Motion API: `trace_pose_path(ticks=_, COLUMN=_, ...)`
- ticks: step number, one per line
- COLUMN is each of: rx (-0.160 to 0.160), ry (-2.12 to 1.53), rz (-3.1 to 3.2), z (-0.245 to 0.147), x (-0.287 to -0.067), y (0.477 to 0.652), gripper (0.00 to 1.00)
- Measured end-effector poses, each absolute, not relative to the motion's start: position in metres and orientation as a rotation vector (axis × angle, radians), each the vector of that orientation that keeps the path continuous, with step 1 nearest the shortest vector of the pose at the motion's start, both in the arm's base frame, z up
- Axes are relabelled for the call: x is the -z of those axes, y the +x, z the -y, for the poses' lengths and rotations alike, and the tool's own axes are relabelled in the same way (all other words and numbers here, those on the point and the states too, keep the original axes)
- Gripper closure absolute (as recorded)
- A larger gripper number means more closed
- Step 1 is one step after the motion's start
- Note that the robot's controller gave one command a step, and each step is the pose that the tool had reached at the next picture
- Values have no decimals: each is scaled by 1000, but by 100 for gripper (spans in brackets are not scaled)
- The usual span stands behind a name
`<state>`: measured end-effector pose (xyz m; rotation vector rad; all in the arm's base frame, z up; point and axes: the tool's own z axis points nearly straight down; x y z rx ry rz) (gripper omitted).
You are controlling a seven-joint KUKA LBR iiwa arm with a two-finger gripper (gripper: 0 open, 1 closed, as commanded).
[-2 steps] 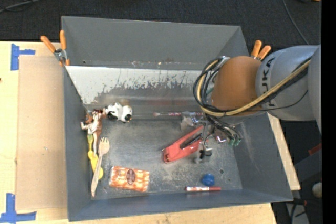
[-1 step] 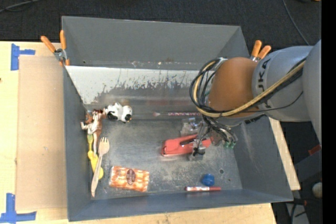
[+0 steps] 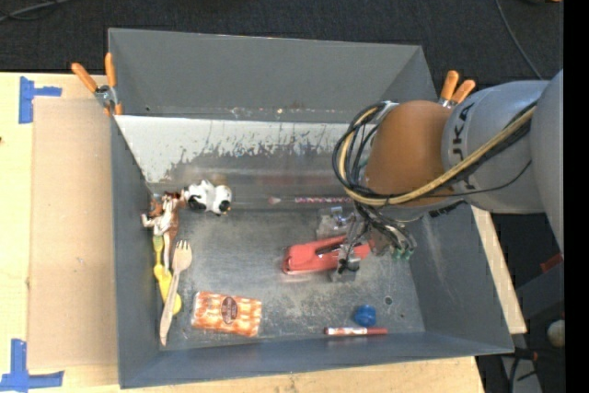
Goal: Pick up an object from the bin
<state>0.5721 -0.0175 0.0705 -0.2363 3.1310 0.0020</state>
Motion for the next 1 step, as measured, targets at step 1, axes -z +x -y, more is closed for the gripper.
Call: trace_pose_path(ticks=1, rx=-4, ry=-239, rz=-3137, z=17, x=-99, y=570, gripper=100)
